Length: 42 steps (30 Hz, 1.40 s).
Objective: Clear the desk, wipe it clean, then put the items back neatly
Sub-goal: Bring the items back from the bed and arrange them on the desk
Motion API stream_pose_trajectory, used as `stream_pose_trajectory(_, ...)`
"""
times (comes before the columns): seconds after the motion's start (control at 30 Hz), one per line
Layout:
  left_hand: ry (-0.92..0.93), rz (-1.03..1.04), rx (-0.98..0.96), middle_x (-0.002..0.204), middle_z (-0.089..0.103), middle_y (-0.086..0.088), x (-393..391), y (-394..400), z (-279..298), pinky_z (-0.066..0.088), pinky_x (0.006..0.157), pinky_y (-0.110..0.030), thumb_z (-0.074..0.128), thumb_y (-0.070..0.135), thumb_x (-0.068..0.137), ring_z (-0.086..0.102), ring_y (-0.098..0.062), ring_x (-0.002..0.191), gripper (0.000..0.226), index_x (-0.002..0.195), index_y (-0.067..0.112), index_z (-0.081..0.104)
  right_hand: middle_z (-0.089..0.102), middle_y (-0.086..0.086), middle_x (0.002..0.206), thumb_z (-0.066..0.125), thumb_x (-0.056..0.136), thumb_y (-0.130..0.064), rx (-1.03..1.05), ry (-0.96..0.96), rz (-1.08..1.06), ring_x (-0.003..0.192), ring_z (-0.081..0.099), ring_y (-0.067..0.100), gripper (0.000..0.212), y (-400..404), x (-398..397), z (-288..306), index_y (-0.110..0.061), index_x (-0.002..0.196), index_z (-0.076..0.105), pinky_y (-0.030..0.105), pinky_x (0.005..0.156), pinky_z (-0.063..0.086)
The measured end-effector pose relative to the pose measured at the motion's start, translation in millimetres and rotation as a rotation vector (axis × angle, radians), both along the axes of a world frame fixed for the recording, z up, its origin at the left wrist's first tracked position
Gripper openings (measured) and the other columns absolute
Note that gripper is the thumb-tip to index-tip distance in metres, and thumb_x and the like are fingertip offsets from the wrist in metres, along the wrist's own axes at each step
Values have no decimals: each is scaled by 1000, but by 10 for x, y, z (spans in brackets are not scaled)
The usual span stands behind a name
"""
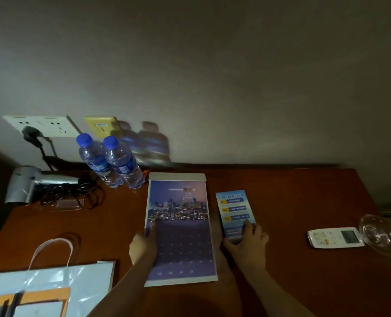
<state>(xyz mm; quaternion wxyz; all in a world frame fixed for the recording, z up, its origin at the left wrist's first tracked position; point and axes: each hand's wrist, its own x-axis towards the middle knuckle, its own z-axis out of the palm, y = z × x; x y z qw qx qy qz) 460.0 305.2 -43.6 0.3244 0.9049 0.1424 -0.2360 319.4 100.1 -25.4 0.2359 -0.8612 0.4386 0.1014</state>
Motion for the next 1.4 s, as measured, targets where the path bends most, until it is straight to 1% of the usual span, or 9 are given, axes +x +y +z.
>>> stream_pose_trajectory(0.27,-58,-131,38,133,49,-17,-75,113,-20,35,103,-44,44,26,99,43,-34,122,37,129,6,53,15,13,153,53,78,-72,-91,111,33,142,14,33,96,61,12,-19,-19,149,14,52,112,19)
stream_pose_trajectory(0.4,-3,-213,101,128,55,-11,-145,236,-67,40,101,-41,45,27,98,49,-29,118,34,127,11,53,49,11,135,67,85,-37,-160,-168,58,127,44,26,56,188,-148,25,-14,132,48,39,104,35)
stream_pose_trajectory(0.5,37,-179,105,120,59,-9,-269,330,-96,49,94,-42,48,29,96,57,-27,109,32,122,11,53,56,-10,107,58,92,-24,157,-213,161,100,57,7,18,437,-263,30,-22,110,56,17,82,44)
stream_pose_trajectory(0.6,132,-194,72,110,61,-7,-364,395,-91,51,78,-31,49,27,96,59,-20,94,26,116,10,50,63,-4,105,52,90,-46,444,-180,27,95,62,11,37,637,-265,-134,-17,113,57,25,81,52)
stream_pose_trajectory(0.73,228,-177,-53,101,61,-8,-320,428,-92,52,70,-27,54,22,95,60,-17,83,25,115,6,52,63,0,105,58,93,-27,430,-224,-52,96,60,17,15,625,-185,-239,-24,107,55,33,85,51)
stream_pose_trajectory(0.87,321,-132,-251,88,57,-9,-227,480,43,46,53,-19,52,8,95,55,-16,71,10,105,6,53,55,9,125,58,91,-4,730,-227,-69,104,55,20,43,503,-114,-142,-13,132,47,23,78,50)
stream_pose_trajectory(1.0,350,-217,-232,74,56,-10,-149,522,96,45,53,-25,48,3,95,53,-16,57,13,106,7,55,55,11,124,60,86,4,838,-232,-136,101,56,21,37,434,-112,-54,-15,116,51,20,69,49)
stream_pose_trajectory(1.27,108,-293,-232,104,62,-11,-170,504,199,49,64,-22,49,7,97,62,-23,87,21,117,10,53,63,0,107,55,88,3,781,-416,-156,94,62,9,26,521,-136,122,-18,103,54,19,65,50)
stream_pose_trajectory(1.4,-141,-256,-260,94,56,2,-233,484,342,45,69,-20,50,11,97,60,-22,95,7,99,17,49,54,-12,103,55,89,1,676,-504,-79,88,54,0,30,558,-13,250,-25,104,49,20,68,50)
